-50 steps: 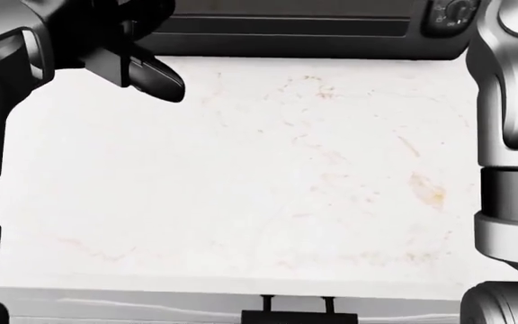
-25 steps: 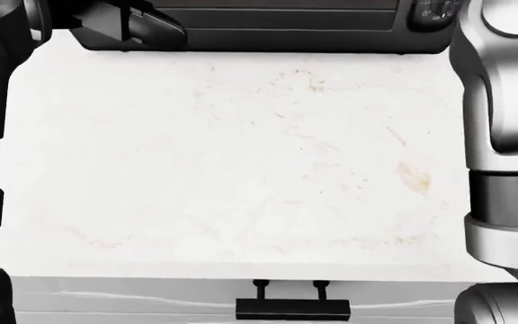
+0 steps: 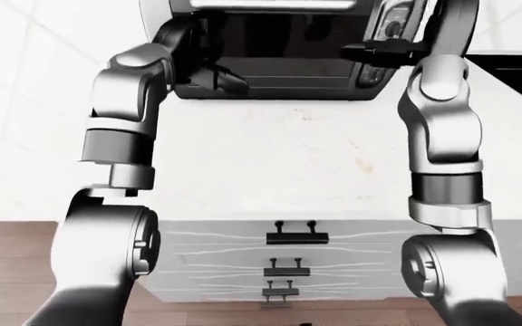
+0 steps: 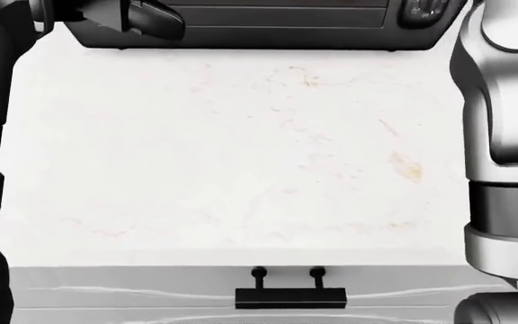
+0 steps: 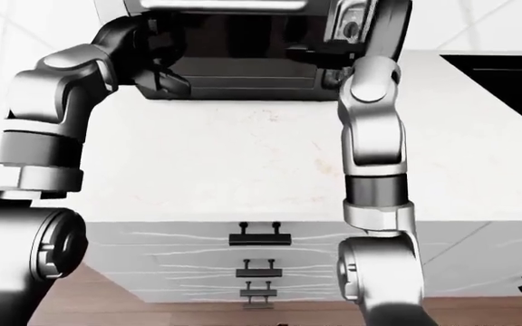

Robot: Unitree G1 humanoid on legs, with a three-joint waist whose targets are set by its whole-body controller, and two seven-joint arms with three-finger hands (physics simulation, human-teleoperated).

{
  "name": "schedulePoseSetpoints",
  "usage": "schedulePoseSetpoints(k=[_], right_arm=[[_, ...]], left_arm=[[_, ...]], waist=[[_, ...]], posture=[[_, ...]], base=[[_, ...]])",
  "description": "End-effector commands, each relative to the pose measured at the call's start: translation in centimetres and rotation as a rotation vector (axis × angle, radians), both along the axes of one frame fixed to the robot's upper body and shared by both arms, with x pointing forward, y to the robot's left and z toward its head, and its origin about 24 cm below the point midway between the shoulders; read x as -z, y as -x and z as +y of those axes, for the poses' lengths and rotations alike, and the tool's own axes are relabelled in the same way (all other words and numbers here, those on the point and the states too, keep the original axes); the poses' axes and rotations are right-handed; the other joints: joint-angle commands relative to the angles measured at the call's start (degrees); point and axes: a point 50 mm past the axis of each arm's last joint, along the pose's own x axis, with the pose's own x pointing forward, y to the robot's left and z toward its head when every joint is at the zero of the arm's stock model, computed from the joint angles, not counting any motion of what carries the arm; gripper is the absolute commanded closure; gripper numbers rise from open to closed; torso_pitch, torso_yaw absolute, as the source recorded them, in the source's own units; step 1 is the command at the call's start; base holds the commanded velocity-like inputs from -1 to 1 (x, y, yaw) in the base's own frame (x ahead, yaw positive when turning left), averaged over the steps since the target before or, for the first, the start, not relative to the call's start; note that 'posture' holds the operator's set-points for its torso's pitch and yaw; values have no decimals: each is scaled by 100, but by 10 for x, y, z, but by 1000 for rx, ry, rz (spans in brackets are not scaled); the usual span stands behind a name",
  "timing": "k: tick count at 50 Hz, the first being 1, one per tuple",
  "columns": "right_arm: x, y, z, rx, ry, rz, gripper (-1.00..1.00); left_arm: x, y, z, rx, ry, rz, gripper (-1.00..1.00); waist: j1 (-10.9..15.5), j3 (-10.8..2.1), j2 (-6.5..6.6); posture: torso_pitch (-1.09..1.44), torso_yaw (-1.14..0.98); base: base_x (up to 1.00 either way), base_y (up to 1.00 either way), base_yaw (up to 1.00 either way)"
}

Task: Close the toaster oven door.

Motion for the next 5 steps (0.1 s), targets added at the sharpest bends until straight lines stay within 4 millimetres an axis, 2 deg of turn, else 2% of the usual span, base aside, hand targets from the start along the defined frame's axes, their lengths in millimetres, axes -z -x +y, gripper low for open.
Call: schedulePoseSetpoints(k=[1, 5], right_arm=[[-21, 8, 2, -2, 14, -93, -100], [-21, 8, 2, -1, 14, -93, -100]], left_arm=[[-71, 19, 9, -70, 17, -329, -100], [-73, 18, 8, -66, 17, -329, -100]], waist=[[30, -286, 3], [24, -283, 8]], posture=[[0, 0], [0, 0]], base=[[0, 0, 0], [0, 0, 0]])
